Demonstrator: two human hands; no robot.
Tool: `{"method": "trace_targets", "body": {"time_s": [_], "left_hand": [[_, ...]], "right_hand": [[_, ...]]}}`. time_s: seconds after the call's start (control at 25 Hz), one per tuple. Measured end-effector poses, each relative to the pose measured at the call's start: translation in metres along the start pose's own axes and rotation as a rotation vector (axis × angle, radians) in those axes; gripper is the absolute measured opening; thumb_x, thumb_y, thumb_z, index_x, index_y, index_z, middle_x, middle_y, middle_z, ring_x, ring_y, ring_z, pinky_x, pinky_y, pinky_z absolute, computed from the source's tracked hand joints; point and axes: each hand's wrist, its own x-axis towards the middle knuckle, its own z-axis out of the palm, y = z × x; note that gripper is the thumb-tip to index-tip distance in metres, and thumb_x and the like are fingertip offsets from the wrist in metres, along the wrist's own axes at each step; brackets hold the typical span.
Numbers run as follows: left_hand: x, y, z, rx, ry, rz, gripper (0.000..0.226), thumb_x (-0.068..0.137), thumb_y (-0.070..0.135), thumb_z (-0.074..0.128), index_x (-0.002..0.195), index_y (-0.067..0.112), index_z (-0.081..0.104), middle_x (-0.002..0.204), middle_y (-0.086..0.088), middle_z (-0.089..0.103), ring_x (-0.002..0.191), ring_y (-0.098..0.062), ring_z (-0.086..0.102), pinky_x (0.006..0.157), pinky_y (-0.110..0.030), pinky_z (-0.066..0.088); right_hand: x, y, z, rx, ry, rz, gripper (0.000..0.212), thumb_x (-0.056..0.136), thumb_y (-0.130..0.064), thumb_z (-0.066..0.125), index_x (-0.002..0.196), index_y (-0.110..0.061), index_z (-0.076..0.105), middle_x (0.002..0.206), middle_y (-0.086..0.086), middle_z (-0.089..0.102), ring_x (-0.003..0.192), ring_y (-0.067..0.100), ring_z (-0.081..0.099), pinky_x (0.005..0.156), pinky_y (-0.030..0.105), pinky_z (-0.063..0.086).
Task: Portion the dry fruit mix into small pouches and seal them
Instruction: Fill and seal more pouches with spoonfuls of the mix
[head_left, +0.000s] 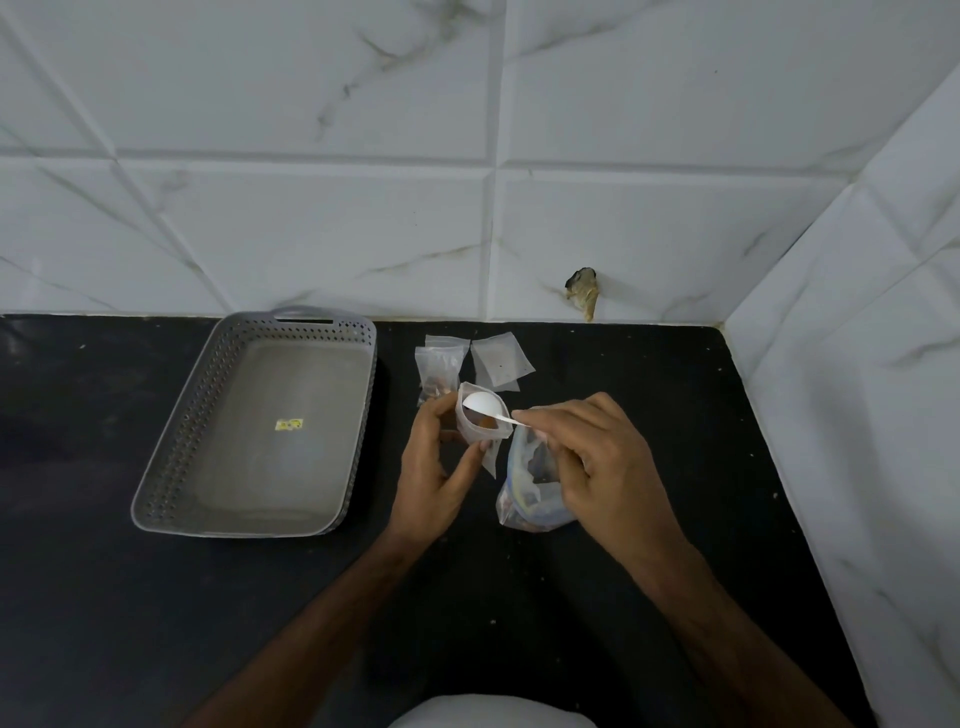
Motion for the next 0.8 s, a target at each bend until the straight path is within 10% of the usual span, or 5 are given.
{"method": "trace_targets", "body": {"time_s": [0.4,0.8], "left_hand": [[0.004,0.004,0.004,0.032,0.023,0.003,0.05,0.093,0.033,0.066,0.136,0.016,0.049,0.132,0.003,0.057,0.12,-0.02,0.06,0.094,-0.036,0.055],[0.005,0.01,0.009,0.021,0.039,0.033,0.047,0.092,0.029,0.066,0.134,0.016,0.049,0.129,0.003,0.058,0.118,-0.021,0.061,0.092,-0.039,0.055]], "right_hand": [[-0.003,0.002,0.003,0.236,0.133,0.249,0.027,0.094,-0.001,0.065,0.114,-0.014,0.076,0.099,-0.003,0.072,0.092,0.01,0.067,0.082,0.031,0.056],[-0.012,0.022,0.01,-0.247,0.093,-0.221,0.028,0.099,-0.026,0.047,0.115,-0.011,0.064,0.1,0.011,0.076,0.091,0.019,0.068,0.071,0.042,0.061]]}}
